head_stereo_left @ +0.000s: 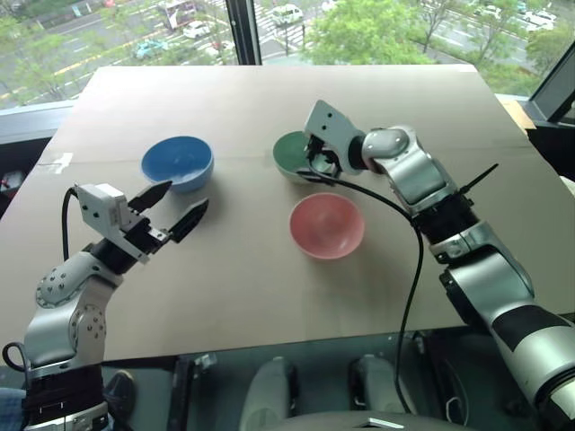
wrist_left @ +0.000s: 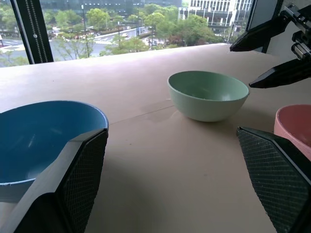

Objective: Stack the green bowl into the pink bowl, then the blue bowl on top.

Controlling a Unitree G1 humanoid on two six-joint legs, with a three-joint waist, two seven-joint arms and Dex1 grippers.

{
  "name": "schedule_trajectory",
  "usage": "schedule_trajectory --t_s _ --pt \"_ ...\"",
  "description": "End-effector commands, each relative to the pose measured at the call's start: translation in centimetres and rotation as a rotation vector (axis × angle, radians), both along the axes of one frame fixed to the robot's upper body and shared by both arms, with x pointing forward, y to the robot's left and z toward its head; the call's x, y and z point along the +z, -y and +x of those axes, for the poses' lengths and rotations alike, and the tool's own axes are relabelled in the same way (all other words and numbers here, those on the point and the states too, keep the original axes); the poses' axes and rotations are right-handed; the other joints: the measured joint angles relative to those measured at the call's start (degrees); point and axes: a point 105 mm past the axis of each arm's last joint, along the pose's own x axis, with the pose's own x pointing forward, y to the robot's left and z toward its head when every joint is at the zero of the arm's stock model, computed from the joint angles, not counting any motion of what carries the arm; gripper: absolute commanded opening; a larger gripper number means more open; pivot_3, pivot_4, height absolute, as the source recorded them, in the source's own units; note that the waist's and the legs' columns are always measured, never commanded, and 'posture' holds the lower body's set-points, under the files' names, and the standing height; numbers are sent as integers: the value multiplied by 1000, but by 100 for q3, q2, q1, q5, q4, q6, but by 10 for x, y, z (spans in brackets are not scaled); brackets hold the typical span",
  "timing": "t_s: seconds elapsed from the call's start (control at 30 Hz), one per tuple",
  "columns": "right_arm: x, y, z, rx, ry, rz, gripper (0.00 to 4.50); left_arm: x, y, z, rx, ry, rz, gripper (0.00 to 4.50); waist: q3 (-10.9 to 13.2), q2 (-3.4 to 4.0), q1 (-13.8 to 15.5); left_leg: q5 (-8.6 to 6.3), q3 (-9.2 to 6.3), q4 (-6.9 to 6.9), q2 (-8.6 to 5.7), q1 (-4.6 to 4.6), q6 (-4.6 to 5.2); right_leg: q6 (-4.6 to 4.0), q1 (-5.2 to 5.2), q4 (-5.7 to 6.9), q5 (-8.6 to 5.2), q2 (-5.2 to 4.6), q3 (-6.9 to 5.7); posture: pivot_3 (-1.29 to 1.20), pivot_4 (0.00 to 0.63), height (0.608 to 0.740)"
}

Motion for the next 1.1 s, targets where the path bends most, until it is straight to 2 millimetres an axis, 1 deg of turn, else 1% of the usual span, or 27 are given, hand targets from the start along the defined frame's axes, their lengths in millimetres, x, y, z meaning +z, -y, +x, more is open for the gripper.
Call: schedule_trajectory --t_s 0.03,0.17,0.3,0.33,0.37,0.43,0.5,0.53,0.57,0.6,0.63,0.7,0.73,0.8,0.9,1.03,1.1 --pt "10 -18 4 26 65 -5 4439 10 -8 -7 33 43 18 4500 2 3 -18 0 0 0 1 0 0 0 0 0 0 0 -1 0 150 738" --pt "-3 -30 8 28 38 -17 4439 9 -8 -10 35 39 25 4500 4 5 -20 4 -4 0 6 1 -8 0 0 3 0 0 -5 0 150 738" --pt "-13 -32 15 -8 29 -33 4439 10 -10 -11 40 38 26 4500 11 16 -16 6 -4 0 16 2 -11 -1 0 4 0 1 -8 0 150 738" --pt "-15 -33 16 -16 27 -33 3989 10 -10 -12 39 37 25 4500 11 16 -16 5 -4 0 16 1 -11 -1 1 4 0 1 -9 0 150 738" --pt "-16 -34 15 -14 26 -36 3783 9 -10 -12 40 34 26 4500 12 19 -15 5 -4 0 16 1 -11 -1 1 4 0 1 -9 0 150 738" --pt "-20 -37 14 -10 17 -39 3064 7 -11 -12 40 29 29 4500 12 18 -29 5 -5 -4 19 2 -12 -1 0 4 0 1 -9 0 150 738" --pt "-24 -38 14 -10 11 -44 2591 5 -10 -13 37 25 34 4500 12 19 -32 5 -3 -4 21 2 -13 -1 -1 4 0 2 -9 0 150 738" --pt "-25 -38 14 -10 10 -46 2089 5 -10 -13 35 25 35 4500 13 20 -33 5 -3 -5 22 2 -14 -1 -1 4 0 3 -9 0 150 738" --pt "-26 -39 14 -9 10 -48 1836 6 -9 -13 34 26 35 4500 14 21 -33 5 -3 -5 24 2 -15 -1 -1 4 0 4 -9 0 150 738" --pt "-27 -39 14 -6 9 -49 1343 6 -9 -12 33 27 35 4500 15 23 -33 5 -3 -5 24 2 -16 -1 -2 4 0 4 -9 0 150 738" --pt "-27 -40 13 -1 8 -48 1012 6 -9 -12 33 28 35 4500 16 25 -31 5 -3 -5 24 2 -16 -1 -1 4 0 4 -9 0 150 738" --pt "-26 -41 12 5 8 -48 205 6 -9 -12 33 27 36 4500 16 24 -29 5 -3 -4 24 2 -16 -1 -1 4 0 4 -9 0 150 738" --pt "-25 -41 12 6 11 -47 50 6 -9 -12 30 25 38 4500 16 24 -31 5 -4 -4 24 2 -16 -1 -1 4 0 3 -9 0 150 738" --pt "-23 -41 13 8 24 -47 50 6 -8 -11 25 23 39 4500 15 23 -30 5 -4 -4 24 2 -16 -1 -1 5 0 3 -9 0 150 738" --pt "-12 -41 14 17 59 -36 50 5 -7 -10 20 24 37 4500 17 27 -28 5 -4 -4 24 2 -16 -2 -2 5 0 3 -9 0 150 738" --pt "22 -39 12 66 156 -22 50 4 -4 -9 -1 21 36 4500 19 27 -25 5 -5 -4 24 0 -16 -2 -2 4 0 3 -9 0 150 738" --pt "43 -34 4 117 227 -18 50 3 -2 -9 -17 18 40 4500 19 27 -27 5 -5 -5 24 -1 -17 -2 -5 3 0 3 -9 0 150 738"
